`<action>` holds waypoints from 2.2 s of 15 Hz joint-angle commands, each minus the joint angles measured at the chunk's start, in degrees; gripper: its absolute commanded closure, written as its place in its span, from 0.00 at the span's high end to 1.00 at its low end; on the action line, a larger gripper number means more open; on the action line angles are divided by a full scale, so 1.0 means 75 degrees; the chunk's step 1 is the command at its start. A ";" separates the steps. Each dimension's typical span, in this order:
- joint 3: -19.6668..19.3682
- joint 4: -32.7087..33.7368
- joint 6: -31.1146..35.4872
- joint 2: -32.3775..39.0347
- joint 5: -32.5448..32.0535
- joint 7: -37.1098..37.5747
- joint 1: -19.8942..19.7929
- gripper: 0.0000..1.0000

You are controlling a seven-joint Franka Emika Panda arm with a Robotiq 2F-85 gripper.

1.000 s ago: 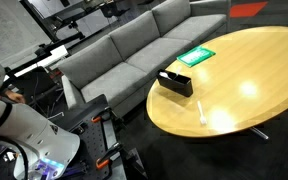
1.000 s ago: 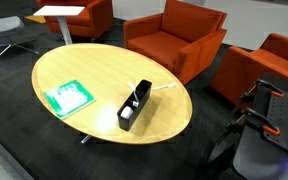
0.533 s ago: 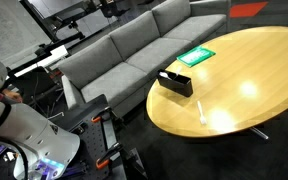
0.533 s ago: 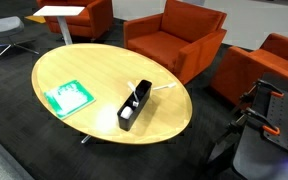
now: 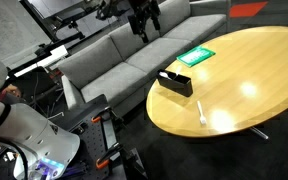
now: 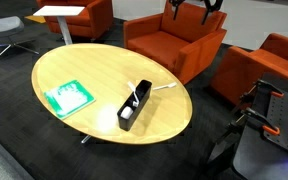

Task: Move the fork on the table to the left

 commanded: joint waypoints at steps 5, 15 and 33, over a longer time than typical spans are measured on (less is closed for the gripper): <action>-0.0986 0.0078 0.1024 0.1568 0.0739 0.1812 0.0879 1.00; -0.1306 0.0620 0.1774 0.2831 0.1952 0.1521 0.0763 1.00; -0.1463 0.4306 0.4203 0.8338 0.4069 0.2003 0.0172 1.00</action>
